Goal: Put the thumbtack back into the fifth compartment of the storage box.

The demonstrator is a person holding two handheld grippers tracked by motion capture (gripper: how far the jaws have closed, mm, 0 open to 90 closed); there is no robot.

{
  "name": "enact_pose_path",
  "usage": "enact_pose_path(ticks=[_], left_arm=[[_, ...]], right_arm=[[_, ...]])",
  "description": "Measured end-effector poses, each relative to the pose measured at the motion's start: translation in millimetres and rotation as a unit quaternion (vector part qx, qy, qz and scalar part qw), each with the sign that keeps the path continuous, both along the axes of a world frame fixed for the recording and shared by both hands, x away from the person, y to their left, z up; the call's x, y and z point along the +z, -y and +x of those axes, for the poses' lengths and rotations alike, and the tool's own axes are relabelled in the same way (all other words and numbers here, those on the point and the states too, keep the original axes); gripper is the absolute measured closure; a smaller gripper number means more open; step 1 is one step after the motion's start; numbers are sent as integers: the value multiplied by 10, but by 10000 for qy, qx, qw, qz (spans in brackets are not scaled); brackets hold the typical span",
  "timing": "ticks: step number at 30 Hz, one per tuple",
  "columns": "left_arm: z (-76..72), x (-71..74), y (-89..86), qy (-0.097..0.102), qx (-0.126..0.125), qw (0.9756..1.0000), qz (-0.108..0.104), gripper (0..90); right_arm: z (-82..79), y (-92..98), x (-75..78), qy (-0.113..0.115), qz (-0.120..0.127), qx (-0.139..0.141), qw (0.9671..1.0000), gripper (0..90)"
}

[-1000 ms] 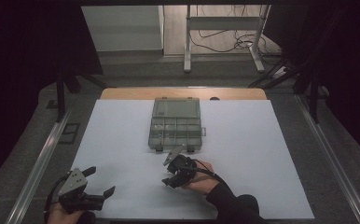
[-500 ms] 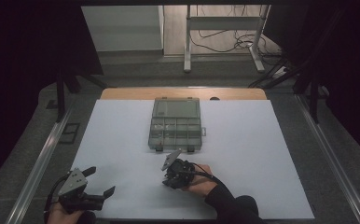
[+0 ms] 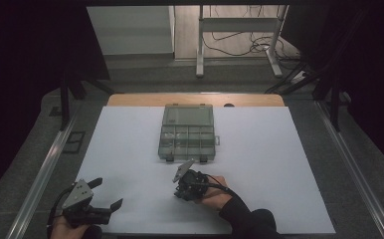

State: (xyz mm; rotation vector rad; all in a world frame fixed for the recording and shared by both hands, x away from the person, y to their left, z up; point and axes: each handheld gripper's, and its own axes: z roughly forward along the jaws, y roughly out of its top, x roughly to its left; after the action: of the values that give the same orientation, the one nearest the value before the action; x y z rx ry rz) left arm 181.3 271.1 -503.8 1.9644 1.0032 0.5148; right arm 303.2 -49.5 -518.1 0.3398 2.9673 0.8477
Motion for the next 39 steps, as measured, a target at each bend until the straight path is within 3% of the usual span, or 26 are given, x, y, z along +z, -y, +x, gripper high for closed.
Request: enact_pose_path(ticks=[5,22,29,39], left_arm=[[1,0,0,-2,-1,10000,2,23],[4,0,-2,-3,-5,10000,-2,24],[6,0,-3,-13,-8,10000,-6,24],[7,0,-6,-15,-5,10000,-21,24]], right_arm=[[3,9,13,18,15,-26,10000,770],[114,88,166,9,390,-378,9985,769],[228,91,239,57,592,-562,9966,769],[367,50,257,142,700,-753,9946,769]])
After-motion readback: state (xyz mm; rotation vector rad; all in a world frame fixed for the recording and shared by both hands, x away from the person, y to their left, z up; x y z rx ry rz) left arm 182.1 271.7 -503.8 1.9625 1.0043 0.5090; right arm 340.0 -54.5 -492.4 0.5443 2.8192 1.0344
